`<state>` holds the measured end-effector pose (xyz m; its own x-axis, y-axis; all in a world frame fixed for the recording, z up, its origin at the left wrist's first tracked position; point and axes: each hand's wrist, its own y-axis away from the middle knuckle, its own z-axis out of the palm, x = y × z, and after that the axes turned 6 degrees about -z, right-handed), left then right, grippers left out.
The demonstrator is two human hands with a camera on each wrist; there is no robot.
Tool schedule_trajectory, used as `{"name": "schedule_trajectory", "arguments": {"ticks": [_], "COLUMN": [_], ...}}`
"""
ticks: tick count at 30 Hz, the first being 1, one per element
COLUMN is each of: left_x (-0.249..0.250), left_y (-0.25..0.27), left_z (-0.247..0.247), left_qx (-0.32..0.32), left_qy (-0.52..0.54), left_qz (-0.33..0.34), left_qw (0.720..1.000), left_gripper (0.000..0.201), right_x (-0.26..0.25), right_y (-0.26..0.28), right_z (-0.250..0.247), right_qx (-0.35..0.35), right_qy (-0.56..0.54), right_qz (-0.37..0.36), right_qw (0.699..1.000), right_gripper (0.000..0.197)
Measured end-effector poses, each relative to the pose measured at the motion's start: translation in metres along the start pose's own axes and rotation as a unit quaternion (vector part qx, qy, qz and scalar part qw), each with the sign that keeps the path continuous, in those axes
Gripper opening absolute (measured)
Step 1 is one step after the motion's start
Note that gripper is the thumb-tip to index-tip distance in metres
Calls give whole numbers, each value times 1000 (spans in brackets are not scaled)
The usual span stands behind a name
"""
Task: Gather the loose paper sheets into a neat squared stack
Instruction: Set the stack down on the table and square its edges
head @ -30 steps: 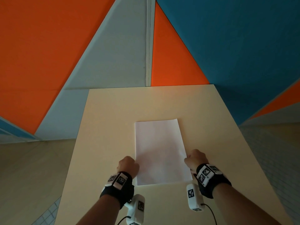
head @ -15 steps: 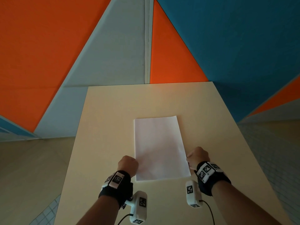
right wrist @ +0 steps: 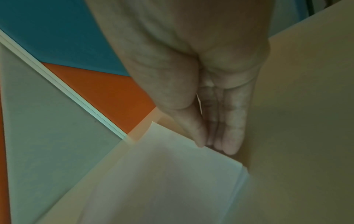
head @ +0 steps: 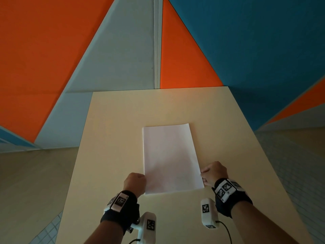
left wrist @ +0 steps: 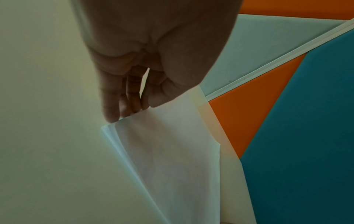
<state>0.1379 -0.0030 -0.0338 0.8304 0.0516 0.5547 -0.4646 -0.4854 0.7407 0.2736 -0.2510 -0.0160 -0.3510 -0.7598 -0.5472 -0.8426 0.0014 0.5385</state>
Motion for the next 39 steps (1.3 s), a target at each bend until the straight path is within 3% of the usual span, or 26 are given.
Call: {"name": "schedule_trajectory", "arguments": {"ticks": [3,7,9,15,18,24,29,32,35,39], "left_x": [-3,14,31,83,102,117,118,117,119,127], "left_y": [0,5,0,-37,-48,-68,-72,-75,-77,-79], "left_z": [1,-11,-20,-31,-25,-19,-24,-25,-27,-27], "left_qx": [-14,-8,-2,-8,-29,-38,-71,-52,-39,-40], "left_qy": [-1,-23,-22,87,110,171,151,173,202,193], "left_qz": [-4,-13,3,37,33,11,13,9,0,1], "left_qw": [1000,1000,1000,996,993,984,986,983,979,980], "left_gripper": [33,25,20,49,57,44,43,32,45,44], "right_x": [6,7,-4,-64,-85,-114,-123,-125,-129,-134], "right_y": [0,-16,-24,-52,-71,-86,-92,-95,-97,-101], "right_z": [2,-4,-14,-30,-27,-23,-18,-16,-18,-18], "right_qx": [-4,5,20,-16,-58,-89,-113,-104,-86,-79], "right_qy": [13,5,0,-39,-40,-39,-46,-48,-57,-70], "right_qz": [7,7,0,-46,-41,-14,-9,-6,4,2], "right_qw": [1000,1000,1000,998,997,995,993,993,995,994], "right_gripper": [25,15,19,30,22,33,21,17,20,26]}}
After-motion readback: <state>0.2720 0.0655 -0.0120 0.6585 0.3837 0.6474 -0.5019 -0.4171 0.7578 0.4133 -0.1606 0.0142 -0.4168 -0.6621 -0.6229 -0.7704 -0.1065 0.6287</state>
